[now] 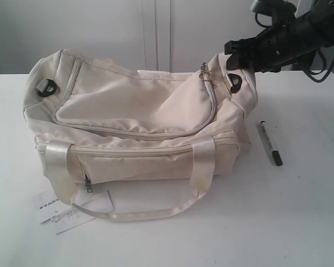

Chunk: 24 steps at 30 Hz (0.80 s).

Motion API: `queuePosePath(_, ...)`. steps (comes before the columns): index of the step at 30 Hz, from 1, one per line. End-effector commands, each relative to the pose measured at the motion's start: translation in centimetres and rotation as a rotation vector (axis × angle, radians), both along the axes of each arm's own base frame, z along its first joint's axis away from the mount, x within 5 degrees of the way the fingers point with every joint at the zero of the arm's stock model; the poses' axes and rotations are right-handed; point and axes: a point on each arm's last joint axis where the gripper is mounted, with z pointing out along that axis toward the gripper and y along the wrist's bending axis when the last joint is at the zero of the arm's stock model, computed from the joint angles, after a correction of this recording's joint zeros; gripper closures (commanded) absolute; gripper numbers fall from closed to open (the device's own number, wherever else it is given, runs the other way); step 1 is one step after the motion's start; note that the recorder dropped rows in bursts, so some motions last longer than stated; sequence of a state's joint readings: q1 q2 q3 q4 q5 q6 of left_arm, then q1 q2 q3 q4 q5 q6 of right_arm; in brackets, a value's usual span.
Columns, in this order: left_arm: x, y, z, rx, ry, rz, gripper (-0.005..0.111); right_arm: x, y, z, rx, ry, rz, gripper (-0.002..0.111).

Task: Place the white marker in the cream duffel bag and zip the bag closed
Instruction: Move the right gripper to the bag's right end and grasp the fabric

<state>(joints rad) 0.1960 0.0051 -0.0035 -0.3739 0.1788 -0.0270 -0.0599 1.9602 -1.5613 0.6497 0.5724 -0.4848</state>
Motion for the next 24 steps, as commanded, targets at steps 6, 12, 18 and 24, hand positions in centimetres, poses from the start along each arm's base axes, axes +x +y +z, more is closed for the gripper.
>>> queuePosePath(6, 0.1, -0.1, 0.3, -0.074, -0.044, 0.011, 0.107, -0.2, 0.2, 0.1, 0.010, 0.012, 0.020, 0.108)
queuePosePath(12, 0.2, -0.1, 0.9, -0.213, -0.121, 0.035, 0.107, -0.6, 0.5, 0.0, 0.026, 0.058, 0.055, 0.108)
queuePosePath(18, 0.3, -0.2, 1.5, -0.394, -0.188, 0.057, 0.107, -1.5, 0.7, 1.3, 0.031, 0.056, 0.076, 0.108)
queuePosePath(24, -0.1, -0.1, 4.8, -0.339, -0.291, 0.049, 0.107, -2.4, 0.9, 2.2, 0.030, 0.051, 0.086, 0.108)
